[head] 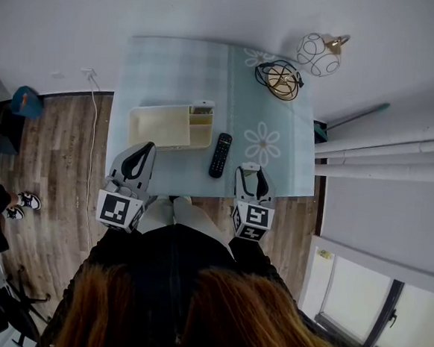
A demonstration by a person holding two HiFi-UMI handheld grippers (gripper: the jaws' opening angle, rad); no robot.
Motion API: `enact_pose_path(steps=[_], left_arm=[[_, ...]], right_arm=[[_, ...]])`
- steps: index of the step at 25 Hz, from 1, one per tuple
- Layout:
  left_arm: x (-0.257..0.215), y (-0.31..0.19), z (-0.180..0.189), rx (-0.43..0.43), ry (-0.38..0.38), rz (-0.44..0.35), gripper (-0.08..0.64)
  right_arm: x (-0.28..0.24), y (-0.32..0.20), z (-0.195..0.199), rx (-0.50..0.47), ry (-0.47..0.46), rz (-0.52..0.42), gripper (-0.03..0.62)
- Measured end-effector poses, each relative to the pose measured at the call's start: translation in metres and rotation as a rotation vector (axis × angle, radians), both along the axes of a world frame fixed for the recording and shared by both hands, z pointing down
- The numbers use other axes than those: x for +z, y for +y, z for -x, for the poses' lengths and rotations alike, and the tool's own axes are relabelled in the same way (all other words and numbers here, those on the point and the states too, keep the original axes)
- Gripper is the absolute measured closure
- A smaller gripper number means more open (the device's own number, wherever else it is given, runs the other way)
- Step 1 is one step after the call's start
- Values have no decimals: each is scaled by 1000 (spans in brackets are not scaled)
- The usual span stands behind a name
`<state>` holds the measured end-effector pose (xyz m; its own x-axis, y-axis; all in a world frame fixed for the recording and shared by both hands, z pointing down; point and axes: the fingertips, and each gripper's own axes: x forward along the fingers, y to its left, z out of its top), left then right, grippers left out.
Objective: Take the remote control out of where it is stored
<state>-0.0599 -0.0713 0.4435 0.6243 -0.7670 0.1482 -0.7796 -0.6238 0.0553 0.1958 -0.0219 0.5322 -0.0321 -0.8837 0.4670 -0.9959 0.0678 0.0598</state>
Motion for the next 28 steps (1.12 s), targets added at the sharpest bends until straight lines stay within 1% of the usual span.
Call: enact_pose_path(steps=[5, 9, 13, 21, 28], left_arm=[[0, 0, 2, -4, -5, -3, 554], [2, -1, 7, -18, -10, 5, 554], [0, -2, 8, -21, -5, -7, 554], [2, -2, 16, -51, -18, 15, 554], [3, -2, 19, -61, -18, 13, 554]], right_arm=[[29, 8, -9, 21, 0, 73, 357], [34, 3, -10, 22, -1, 75, 357], [37, -6, -11, 24, -5, 80, 357], [42, -20, -14, 15, 5, 91, 357], [56, -42, -21, 12, -18, 134, 357]])
